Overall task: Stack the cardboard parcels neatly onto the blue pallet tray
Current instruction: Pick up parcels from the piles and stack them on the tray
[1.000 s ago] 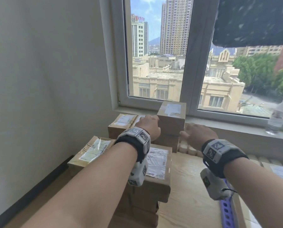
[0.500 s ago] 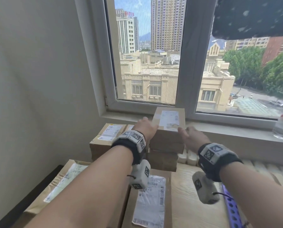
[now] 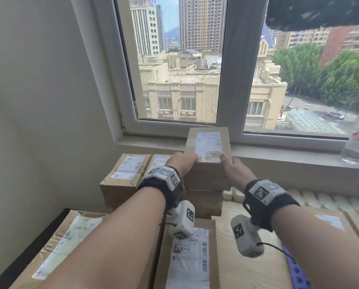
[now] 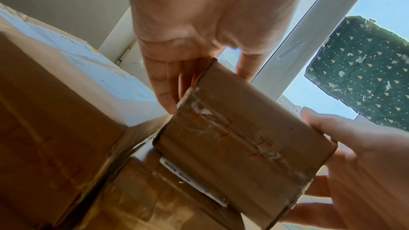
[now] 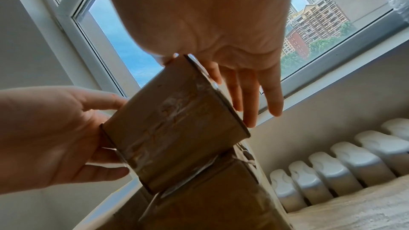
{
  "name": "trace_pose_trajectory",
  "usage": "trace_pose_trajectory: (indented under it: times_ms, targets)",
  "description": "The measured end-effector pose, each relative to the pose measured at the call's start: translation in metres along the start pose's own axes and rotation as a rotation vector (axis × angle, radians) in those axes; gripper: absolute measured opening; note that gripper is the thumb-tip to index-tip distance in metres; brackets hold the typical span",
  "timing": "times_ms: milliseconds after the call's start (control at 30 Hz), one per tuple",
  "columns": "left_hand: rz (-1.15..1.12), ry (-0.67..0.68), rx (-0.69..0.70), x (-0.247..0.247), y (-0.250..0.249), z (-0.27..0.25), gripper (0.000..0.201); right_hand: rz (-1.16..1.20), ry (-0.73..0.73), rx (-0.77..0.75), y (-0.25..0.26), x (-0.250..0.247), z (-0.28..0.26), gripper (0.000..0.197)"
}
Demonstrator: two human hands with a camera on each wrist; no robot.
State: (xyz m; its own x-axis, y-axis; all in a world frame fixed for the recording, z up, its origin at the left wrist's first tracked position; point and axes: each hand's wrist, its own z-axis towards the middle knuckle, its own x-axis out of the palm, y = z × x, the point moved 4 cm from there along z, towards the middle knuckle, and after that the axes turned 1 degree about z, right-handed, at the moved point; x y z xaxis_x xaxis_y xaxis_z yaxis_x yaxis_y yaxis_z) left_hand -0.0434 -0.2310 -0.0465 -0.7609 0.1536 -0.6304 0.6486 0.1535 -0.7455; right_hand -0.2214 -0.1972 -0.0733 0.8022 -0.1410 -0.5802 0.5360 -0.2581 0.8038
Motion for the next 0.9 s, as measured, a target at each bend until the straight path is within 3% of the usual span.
trace_pose_trajectory:
  times_ms: [200, 367, 533, 700, 833, 900]
  targets:
    - [-0.180, 0.001, 0.021, -0.007, 0.001, -0.010, 0.048, 0.137, -0.016, 0.005, 0.009, -0.009, -0.017, 0.067]
    - [-0.263, 0.012, 0.054, -0.025, -0.001, -0.026, 0.032, 0.320, 0.041, 0.017, 0.016, -0.014, -0.043, 0.060]
    - [-0.412, 0.073, 0.068, -0.030, 0.004, -0.049, 0.061, 0.542, 0.068, 0.020, 0.003, -0.014, -0.069, 0.068]
    - [-0.594, 0.174, 0.096, -0.025, 0.003, -0.076, 0.053, 0.640, 0.078, 0.055, -0.016, -0.027, -0.094, 0.077]
    - [-0.619, 0.200, 0.124, -0.015, 0.004, -0.094, 0.063, 0.697, 0.051, 0.078, -0.026, -0.035, -0.122, 0.078]
    - [-0.626, 0.230, 0.144, -0.008, 0.006, -0.103, 0.048, 0.739, 0.046, 0.080, -0.030, -0.041, -0.138, 0.071]
